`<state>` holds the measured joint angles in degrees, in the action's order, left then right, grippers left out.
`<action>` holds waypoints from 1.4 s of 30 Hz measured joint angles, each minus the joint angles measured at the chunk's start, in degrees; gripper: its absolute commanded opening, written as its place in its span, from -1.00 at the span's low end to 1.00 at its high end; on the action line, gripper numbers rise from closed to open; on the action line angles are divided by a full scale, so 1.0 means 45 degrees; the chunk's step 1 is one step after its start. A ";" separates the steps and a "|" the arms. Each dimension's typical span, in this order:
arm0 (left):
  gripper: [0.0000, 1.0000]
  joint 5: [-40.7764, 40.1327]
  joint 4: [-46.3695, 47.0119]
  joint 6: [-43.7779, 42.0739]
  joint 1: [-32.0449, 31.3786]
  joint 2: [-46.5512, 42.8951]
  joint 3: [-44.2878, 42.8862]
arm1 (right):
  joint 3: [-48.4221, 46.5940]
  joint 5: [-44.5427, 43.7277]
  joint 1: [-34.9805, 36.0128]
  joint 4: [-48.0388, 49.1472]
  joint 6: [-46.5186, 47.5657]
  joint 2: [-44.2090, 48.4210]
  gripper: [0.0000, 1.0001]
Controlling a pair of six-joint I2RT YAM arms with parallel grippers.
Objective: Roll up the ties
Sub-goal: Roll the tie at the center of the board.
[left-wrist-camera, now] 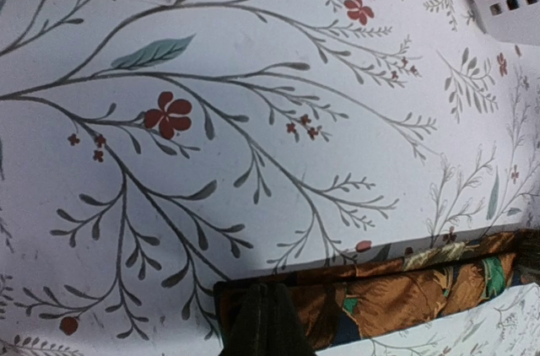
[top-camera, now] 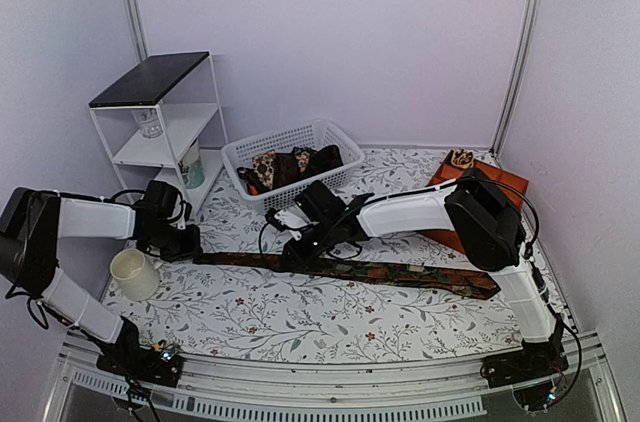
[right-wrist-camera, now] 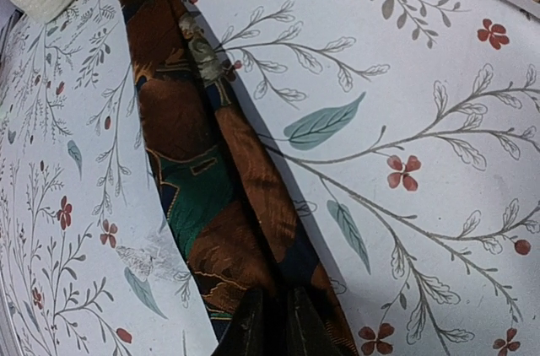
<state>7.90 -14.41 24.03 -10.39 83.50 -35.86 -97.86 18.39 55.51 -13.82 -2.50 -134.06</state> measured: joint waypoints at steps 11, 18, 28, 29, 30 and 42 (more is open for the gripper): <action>-0.80 -0.0529 -0.0423 -0.0097 0.0000 -0.0393 -0.0170 | 0.0189 -0.0287 0.0000 0.0418 0.0092 0.0000 -1.00; -0.75 -0.0942 -0.0991 -0.0102 0.0000 -0.1161 -0.0670 | 0.0189 -0.0151 0.0000 0.0413 0.0000 0.0024 -1.00; -0.74 0.0374 -0.0967 -0.0053 -0.0005 -0.1365 -0.0461 | 0.0185 -0.0257 0.0000 0.0257 -0.0204 0.0369 -1.00; -0.75 0.0423 -0.0952 -0.0053 -0.0005 -0.1316 -0.0384 | 0.0170 -0.0291 0.0000 0.0253 -0.0199 0.0369 -1.00; -0.75 0.0437 -0.0942 -0.0058 -0.0010 -0.1229 -0.0321 | 0.0170 -0.0306 0.0000 0.0214 -0.0194 0.0369 -1.00; -0.93 0.0005 -0.0078 -0.0092 -0.0010 -0.0165 0.0282 | 0.0155 -0.0806 0.0000 0.0194 0.0340 0.0364 -1.00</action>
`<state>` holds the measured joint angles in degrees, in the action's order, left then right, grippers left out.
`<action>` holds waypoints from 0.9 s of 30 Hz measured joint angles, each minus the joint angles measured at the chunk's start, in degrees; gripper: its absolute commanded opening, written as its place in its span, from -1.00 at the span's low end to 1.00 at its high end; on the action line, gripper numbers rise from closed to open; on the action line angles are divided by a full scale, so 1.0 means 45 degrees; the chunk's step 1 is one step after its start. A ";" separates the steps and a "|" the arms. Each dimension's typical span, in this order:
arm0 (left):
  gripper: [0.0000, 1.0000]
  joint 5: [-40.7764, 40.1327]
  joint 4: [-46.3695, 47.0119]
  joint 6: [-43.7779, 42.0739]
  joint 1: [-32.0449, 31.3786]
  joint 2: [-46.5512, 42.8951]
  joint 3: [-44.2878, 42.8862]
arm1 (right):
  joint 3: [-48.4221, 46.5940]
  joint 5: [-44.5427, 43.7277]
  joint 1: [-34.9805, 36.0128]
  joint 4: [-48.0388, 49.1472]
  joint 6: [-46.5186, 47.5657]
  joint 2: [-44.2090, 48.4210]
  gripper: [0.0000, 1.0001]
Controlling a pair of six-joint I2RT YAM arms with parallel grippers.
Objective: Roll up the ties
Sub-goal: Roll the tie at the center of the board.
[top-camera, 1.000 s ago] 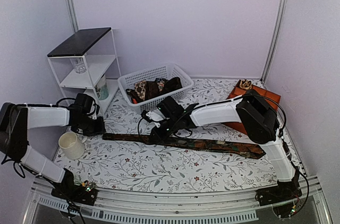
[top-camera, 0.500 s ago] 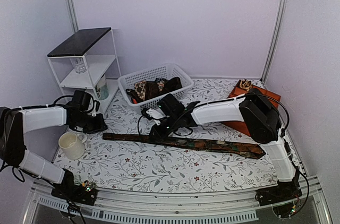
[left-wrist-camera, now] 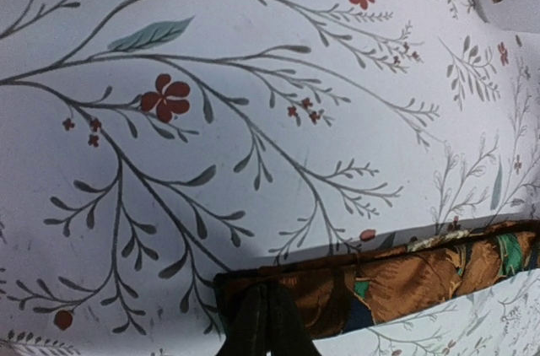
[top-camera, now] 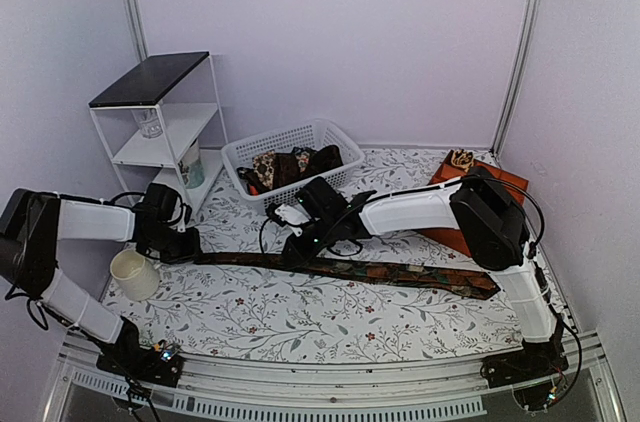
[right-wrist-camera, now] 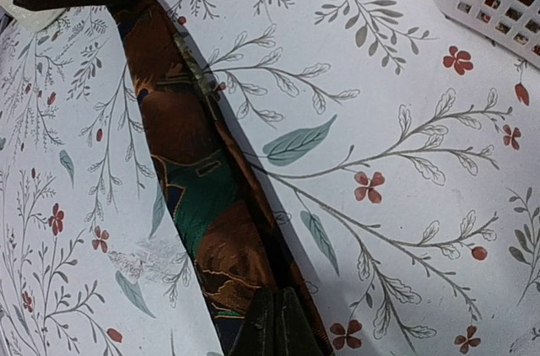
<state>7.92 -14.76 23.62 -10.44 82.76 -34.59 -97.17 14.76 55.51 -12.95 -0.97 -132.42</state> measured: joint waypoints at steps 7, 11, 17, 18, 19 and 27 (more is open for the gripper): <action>-1.00 -0.0165 0.0505 -0.0010 -0.0010 0.0233 -0.0010 | 0.0024 -0.0529 0.0000 0.0170 0.0500 0.0000 -0.81; -1.00 -0.0277 0.0466 -0.0053 -0.0015 0.0257 -0.0073 | 0.0233 -0.0534 0.0000 0.0384 0.0573 0.0000 -0.62; -0.93 -0.0393 0.0248 -0.0204 -0.0015 0.0262 -0.0282 | 0.0908 -0.0486 0.0000 0.0976 0.0457 0.0112 -0.56; -0.87 -0.0398 0.0126 -0.0199 -0.0015 0.0257 -0.0355 | 0.0962 -0.0486 0.0000 0.0986 0.0418 0.0151 -0.54; -0.80 -0.0408 0.0010 -0.0204 -0.0015 0.0238 -0.0437 | 0.1025 -0.0495 0.0000 0.0971 0.0350 0.0219 -0.51; -0.65 -0.0539 -0.0661 0.0253 0.0063 -0.1564 -0.0622 | 0.0976 -0.1171 0.0000 0.0403 -0.0971 0.0840 -0.59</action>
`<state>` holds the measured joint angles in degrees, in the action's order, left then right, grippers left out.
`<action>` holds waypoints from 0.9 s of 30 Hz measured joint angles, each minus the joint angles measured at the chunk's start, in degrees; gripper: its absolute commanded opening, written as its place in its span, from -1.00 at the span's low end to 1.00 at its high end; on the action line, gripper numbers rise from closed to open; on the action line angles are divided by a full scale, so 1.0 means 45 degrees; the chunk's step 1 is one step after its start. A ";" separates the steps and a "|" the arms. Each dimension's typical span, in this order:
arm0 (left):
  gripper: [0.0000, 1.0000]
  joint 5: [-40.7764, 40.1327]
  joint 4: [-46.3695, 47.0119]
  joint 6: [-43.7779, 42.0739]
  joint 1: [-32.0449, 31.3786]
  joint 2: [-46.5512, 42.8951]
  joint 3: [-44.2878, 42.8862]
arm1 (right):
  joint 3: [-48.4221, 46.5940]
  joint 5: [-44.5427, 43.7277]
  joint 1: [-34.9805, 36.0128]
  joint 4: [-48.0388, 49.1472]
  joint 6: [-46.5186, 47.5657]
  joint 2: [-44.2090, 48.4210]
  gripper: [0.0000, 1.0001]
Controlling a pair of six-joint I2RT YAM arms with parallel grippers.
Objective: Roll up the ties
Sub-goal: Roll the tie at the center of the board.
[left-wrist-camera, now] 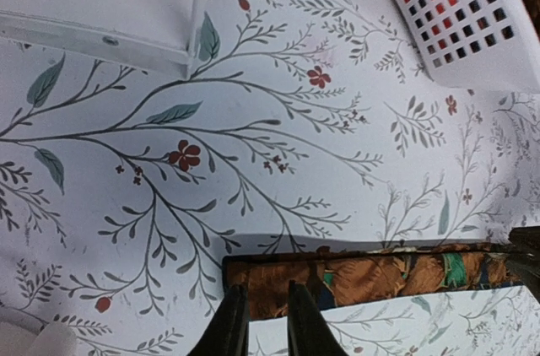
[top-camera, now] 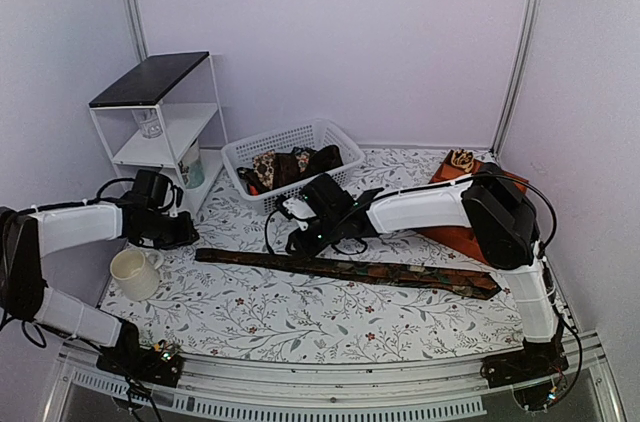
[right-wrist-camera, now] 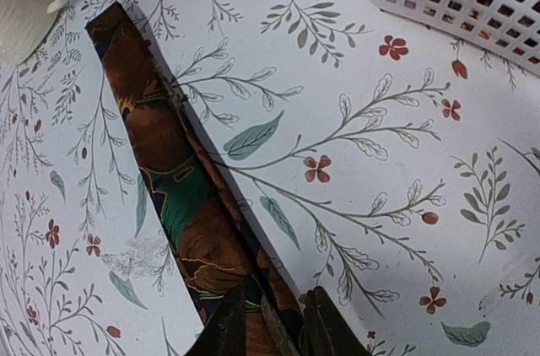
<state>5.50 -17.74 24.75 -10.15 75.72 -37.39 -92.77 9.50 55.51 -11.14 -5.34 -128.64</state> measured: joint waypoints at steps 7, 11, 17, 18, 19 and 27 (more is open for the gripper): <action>-0.60 0.1195 0.0345 0.0175 0.0301 -0.0019 0.0243 | -0.0384 0.0087 0.0000 -0.0384 -0.2074 0.0121 -1.00; -0.63 0.1938 0.0675 0.0180 0.0772 0.0039 0.0690 | -0.0384 0.0291 0.0034 -0.0374 -0.3274 0.0117 -1.00; -0.59 0.2739 0.1185 0.0185 0.1219 0.0228 0.1044 | -0.0384 0.0583 0.0087 0.0296 -0.5367 0.0117 -1.00; -0.59 0.2851 0.1248 0.0180 0.1239 0.0335 0.1049 | -0.0384 0.0690 0.0097 0.0559 -0.5799 0.0112 -1.00; -0.59 0.2924 0.1302 0.0180 0.1243 0.0442 0.1049 | -0.0427 0.0763 0.0102 0.0758 -0.6125 0.0087 -1.00; -0.56 0.2793 0.1384 0.0000 0.1243 0.1282 0.1049 | -0.2662 0.1311 0.0418 0.1991 -0.8126 -0.1894 -1.00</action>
<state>18.06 -11.51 24.75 -4.56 81.49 -32.67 -104.75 15.40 57.39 -2.17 -41.91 -137.16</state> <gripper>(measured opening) 0.220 0.005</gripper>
